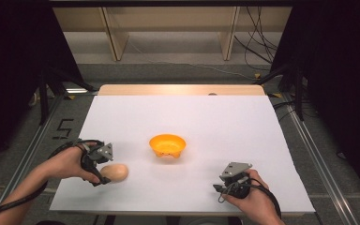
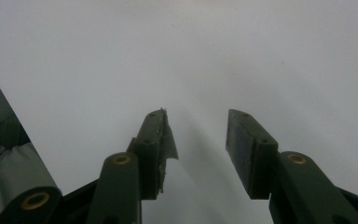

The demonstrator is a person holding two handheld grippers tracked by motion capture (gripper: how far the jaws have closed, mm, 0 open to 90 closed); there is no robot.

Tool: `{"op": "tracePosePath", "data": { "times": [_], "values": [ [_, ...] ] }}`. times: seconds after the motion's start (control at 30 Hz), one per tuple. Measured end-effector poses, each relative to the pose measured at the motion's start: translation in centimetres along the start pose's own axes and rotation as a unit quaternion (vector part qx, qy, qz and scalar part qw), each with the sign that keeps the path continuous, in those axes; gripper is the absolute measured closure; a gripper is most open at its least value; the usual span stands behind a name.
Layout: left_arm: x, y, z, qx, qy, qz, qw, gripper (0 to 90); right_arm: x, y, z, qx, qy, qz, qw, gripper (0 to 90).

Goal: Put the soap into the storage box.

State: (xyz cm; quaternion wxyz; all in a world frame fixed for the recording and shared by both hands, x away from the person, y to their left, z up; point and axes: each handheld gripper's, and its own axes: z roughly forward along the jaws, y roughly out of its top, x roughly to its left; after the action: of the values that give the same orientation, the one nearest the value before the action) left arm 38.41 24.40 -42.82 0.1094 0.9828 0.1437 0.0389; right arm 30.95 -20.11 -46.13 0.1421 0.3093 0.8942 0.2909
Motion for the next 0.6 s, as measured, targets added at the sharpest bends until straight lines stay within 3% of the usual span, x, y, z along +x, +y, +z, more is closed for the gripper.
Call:
{"op": "tracePosePath", "data": {
  "times": [0.03, 0.1, 0.33, 0.4, 0.53, 0.6],
  "values": [
    [0.1, 0.3, 0.3, 0.006, -0.003, 0.003, 1.0, 21.5, 0.2, 0.0, -0.2, 0.009, 0.005, 0.022, 0.9997, 58.8],
    [0.2, 0.4, 0.4, 0.01, -0.003, 0.004, 0.9999, 21.5, 0.2, 0.1, -0.4, 0.012, 0.007, 0.026, 0.9996, 58.7],
    [0.7, 0.9, 1.5, 0.03, -0.013, 0.007, 0.9994, 20.9, 0.3, 0.0, -0.3, 0.0, 0.001, 0.029, 0.9996, 57.0],
    [1.0, 1.1, 1.8, 0.038, -0.015, 0.01, 0.9991, 20.9, 0.0, 0.1, -0.4, -0.002, 0.002, 0.018, 0.9998, 56.4],
    [1.1, 1.3, 2.1, 0.041, -0.016, 0.01, 0.999, 21.0, 0.1, 0.1, -0.5, -0.005, 0.003, 0.027, 0.9996, 56.1],
    [1.1, 1.5, 2.2, 0.04, -0.019, 0.009, 0.999, 20.9, 0.0, 0.2, -0.4, -0.027, -0.006, 0.03, 0.9992, 56.0]
  ]
}}
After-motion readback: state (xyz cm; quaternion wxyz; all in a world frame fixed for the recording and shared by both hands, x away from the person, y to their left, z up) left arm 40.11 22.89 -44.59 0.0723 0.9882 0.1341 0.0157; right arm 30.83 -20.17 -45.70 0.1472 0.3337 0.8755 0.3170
